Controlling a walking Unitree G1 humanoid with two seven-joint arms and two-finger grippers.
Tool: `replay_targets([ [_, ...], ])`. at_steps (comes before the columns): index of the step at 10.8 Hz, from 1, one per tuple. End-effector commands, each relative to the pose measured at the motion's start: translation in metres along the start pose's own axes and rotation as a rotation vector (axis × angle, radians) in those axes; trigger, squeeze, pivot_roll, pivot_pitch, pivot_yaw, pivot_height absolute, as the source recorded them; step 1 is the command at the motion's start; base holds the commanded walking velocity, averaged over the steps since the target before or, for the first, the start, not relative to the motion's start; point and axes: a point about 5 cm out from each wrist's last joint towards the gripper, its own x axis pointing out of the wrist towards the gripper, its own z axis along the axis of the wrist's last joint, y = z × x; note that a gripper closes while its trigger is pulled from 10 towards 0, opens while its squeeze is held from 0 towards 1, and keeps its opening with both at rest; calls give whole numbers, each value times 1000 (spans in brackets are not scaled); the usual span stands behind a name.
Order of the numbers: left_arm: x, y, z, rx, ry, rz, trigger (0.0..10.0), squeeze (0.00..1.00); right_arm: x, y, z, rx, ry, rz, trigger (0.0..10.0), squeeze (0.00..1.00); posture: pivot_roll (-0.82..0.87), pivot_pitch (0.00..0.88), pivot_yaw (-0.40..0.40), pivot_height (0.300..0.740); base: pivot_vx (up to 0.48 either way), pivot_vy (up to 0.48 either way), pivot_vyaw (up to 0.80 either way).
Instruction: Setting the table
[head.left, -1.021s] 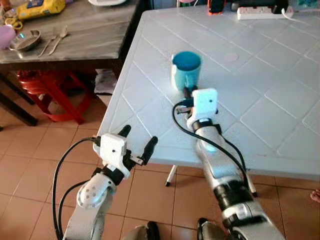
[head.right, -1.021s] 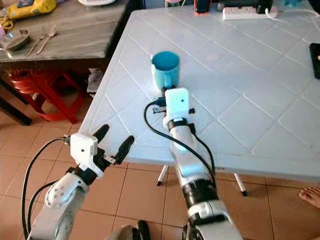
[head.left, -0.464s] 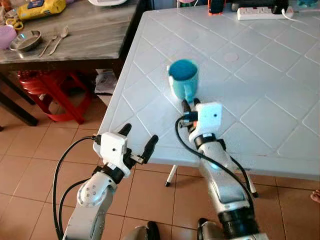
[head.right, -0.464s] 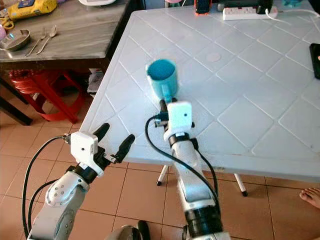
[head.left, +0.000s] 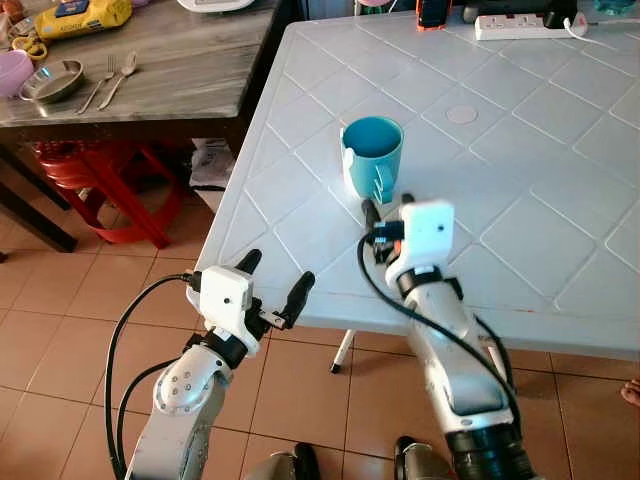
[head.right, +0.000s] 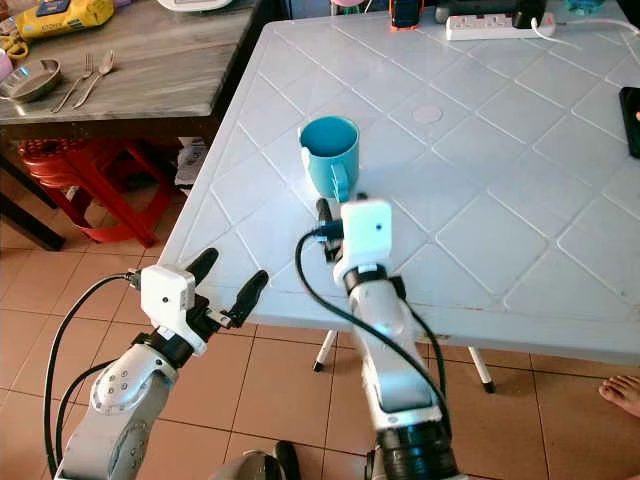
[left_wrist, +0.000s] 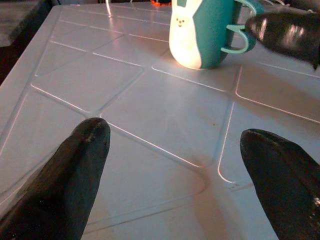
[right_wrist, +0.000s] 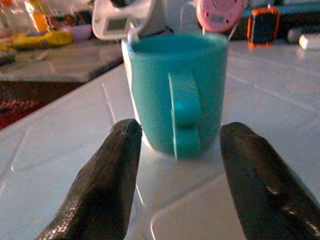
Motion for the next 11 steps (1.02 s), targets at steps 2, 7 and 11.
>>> replay_targets([
  [2, -4, 6, -3, 11, 17, 15, 10000, 0, 4, 3, 11, -5, -21, 20, 10000, 1000, -34, 229, 162, 740, 0, 0, 0],
  [7, -6, 3, -6, 1, 22, 22, 10000, 0, 23, -3, 13, -8, -7, 30, 10000, 1000, -31, 250, 150, 740, 0, 0, 0],
  [11, -10, 3, -8, -3, 28, 33, 10000, 0, 36, -1, 6, 3, 29, 52, 10000, 1000, -24, 261, 144, 740, 0, 0, 0],
])
